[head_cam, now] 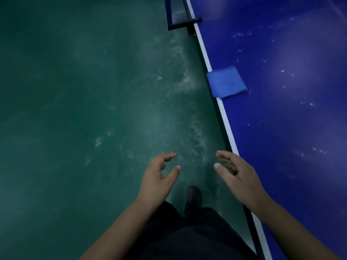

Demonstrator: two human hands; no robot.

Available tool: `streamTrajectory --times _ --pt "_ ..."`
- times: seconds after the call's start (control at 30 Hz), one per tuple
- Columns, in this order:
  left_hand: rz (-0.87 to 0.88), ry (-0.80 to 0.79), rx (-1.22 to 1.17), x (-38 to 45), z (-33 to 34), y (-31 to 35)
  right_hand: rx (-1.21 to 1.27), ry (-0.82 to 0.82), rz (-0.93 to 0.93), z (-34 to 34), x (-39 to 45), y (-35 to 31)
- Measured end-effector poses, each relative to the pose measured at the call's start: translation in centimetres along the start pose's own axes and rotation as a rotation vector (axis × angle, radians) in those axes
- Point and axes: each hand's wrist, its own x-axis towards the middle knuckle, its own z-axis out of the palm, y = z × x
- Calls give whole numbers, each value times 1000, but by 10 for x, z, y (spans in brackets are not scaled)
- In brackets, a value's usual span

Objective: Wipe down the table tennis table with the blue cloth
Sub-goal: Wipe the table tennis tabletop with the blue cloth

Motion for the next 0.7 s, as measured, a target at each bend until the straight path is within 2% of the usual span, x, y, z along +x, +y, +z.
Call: streamTrajectory --times 0.2,0.37,0.6,0.7 --pt "40 -98 28 137 5 13 5 93 41 -9 109 -29" --pt "166 -182 55 256 14 14 -16 276 107 -6 199 -41" --pt "306 -321 60 408 52 17 -185 481 132 -8 323 -34" --pt "342 -379 103 460 79 19 -358 466 163 -13 373 -17"
